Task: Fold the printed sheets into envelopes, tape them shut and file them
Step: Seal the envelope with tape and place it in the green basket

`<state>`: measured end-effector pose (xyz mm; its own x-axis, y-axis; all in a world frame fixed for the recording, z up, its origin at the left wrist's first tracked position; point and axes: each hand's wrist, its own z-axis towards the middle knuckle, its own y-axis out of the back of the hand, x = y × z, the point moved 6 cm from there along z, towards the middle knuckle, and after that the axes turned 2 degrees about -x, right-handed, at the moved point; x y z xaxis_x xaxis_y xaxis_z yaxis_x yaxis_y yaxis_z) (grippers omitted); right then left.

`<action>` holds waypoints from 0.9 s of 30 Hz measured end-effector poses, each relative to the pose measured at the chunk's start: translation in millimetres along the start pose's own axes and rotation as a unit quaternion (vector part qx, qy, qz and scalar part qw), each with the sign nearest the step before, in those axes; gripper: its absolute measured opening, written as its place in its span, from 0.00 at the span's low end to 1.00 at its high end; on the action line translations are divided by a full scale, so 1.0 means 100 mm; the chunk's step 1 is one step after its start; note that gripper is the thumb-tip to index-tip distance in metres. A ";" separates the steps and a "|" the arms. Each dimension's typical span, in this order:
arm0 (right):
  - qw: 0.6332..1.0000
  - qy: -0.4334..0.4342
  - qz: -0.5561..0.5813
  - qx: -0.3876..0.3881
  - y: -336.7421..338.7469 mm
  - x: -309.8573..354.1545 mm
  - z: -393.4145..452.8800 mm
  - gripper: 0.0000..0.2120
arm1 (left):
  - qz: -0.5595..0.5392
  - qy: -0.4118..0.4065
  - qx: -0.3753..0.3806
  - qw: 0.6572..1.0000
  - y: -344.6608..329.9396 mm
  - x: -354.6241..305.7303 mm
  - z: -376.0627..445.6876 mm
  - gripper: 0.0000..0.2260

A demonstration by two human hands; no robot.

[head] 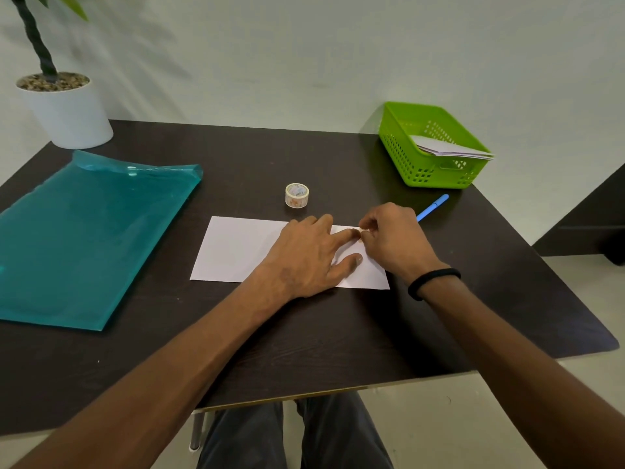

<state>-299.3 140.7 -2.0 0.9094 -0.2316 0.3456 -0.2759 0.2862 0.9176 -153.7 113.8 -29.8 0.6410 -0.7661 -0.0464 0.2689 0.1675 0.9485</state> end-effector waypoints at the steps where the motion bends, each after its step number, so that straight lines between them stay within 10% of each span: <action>1: 1.000 0.002 -0.007 -0.002 -0.01 0.00 0.00 0.10 | 0.001 0.000 0.001 1.000 0.00 0.00 0.00 0.26; 27: 0.995 0.021 0.077 -0.066 -0.09 -0.32 -0.20 0.14 | 0.026 0.029 0.031 0.999 -0.01 -0.01 0.05 0.29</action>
<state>-319.5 164.2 -25.1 0.8723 -0.1371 0.4694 -0.3723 0.4361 0.8193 -158.5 111.4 -28.8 0.6936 -0.7203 -0.0136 0.1915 0.1661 0.9673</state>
